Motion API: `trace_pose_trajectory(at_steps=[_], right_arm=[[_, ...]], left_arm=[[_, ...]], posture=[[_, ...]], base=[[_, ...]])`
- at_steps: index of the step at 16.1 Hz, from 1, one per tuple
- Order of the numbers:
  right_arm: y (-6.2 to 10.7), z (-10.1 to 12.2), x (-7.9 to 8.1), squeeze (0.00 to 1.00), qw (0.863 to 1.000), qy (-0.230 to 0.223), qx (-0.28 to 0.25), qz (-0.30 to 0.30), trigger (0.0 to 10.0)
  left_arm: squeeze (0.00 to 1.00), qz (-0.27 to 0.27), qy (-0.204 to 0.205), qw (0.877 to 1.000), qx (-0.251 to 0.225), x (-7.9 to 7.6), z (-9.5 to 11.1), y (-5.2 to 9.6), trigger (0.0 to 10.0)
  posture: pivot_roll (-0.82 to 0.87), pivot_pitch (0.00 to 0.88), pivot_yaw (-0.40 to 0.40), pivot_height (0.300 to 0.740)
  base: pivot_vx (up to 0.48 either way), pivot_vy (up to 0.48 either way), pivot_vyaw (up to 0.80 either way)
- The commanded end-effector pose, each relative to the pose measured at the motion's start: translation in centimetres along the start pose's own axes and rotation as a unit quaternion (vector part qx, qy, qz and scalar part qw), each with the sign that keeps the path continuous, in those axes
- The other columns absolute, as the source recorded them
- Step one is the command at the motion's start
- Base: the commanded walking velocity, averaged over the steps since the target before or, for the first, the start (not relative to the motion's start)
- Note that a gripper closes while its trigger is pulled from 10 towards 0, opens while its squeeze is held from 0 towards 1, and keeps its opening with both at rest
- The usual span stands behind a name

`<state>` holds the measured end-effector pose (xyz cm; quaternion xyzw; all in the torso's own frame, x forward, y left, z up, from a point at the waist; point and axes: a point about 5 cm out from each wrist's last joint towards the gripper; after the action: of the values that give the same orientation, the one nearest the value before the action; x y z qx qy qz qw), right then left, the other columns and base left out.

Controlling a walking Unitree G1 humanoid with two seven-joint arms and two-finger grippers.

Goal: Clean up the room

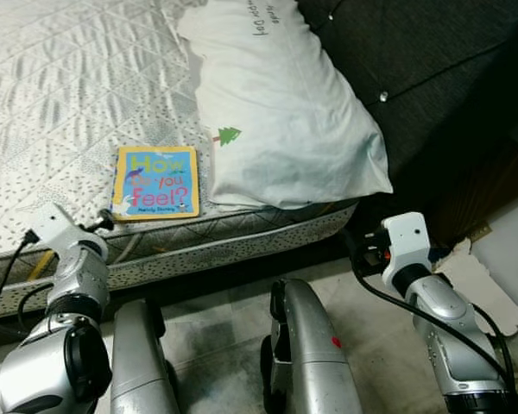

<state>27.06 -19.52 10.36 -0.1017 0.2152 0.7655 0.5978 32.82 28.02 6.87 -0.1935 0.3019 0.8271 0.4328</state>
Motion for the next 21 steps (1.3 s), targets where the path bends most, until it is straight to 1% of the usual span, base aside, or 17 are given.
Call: trace_pose_trajectory(at_steps=[1,4,6,7,8,9,10,12,14,18,21], right_arm=[[0.0,0.0,-0.1,0.0,1.0,0.004,0.002,-0.005,10.0],[-0.2,0.0,-0.1,0.0,1.0,0.003,0.001,-0.004,10.0],[-0.2,0.0,-0.1,0.0,1.0,0.003,0.001,-0.005,10.0],[-0.2,0.1,-0.2,0.0,1.0,0.005,0.0,-0.007,10.0],[-0.3,0.3,-0.3,0.0,1.0,0.006,-0.003,-0.008,10.0],[-0.3,0.6,-0.3,0.0,1.0,0.008,-0.007,-0.008,10.0],[-0.4,0.8,-0.3,0.0,1.0,0.01,-0.011,-0.008,10.0],[-0.4,0.7,-0.3,0.0,1.0,0.011,-0.011,-0.007,10.0],[-0.5,0.7,-0.3,0.0,1.0,0.012,-0.011,-0.006,10.0],[-0.7,0.8,-0.2,0.0,1.0,0.012,-0.014,-0.006,10.0],[-0.9,0.8,-0.2,0.0,1.0,0.012,-0.015,-0.005,10.0]], left_arm=[[0.0,0.012,0.007,1.0,-0.015,0.7,0.3,0.1,10.0],[0.0,0.036,0.026,0.999,-0.026,1.5,0.3,0.2,10.0],[0.0,0.048,0.03,0.998,-0.012,1.8,0.1,0.2,10.0],[0.0,0.047,0.048,0.998,0.008,1.9,-0.3,0.2,10.0],[0.0,0.05,0.056,0.997,0.019,2.0,-0.5,0.2,10.0],[0.0,0.051,0.056,0.997,0.026,2.0,-0.6,0.2,10.0],[0.0,0.047,0.045,0.997,0.039,1.9,-0.8,0.1,10.0],[0.0,0.049,0.043,0.996,0.053,1.7,-1.2,0.2,10.0],[0.0,0.04,0.03,0.995,0.085,1.3,-2.3,0.3,10.0],[0.0,0.033,0.028,0.993,0.106,1.0,-3.4,0.6,10.0],[0.0,0.022,0.025,0.993,0.117,0.7,-3.7,0.7,10.0]], posture=[[-0.12,0.204,-0.104,0.536],[-0.12,0.202,-0.103,0.536],[-0.12,0.201,-0.102,0.536],[-0.13,0.2,-0.102,0.536],[-0.13,0.2,-0.101,0.536],[-0.13,0.199,-0.101,0.536],[-0.13,0.197,-0.1,0.536],[-0.13,0.192,-0.101,0.536],[-0.13,0.189,-0.102,0.536],[-0.13,0.182,-0.102,0.536],[-0.13,0.176,-0.099,0.536]], base=[[0.0,0.0,0.0],[0.0,0.0,0.0],[0.0,0.0,0.0],[0.0,0.0,0.0],[0.0,0.0,0.0],[0.0,0.0,0.0],[0.0,0.0,0.0],[0.0,0.0,0.0],[0.0,0.0,0.0],[0.0,0.0,0.0],[0.0,0.0,0.0]])
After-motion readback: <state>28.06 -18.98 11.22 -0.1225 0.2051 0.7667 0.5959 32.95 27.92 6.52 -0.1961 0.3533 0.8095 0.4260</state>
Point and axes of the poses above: a point about 5 cm out from each wrist's last joint towards the gripper, its own y axis pointing back from the gripper into the wrist, its own z axis along the axis of the wrist's last joint, x = y × z, and after that the axes turned 15 degrees about y, right-handed
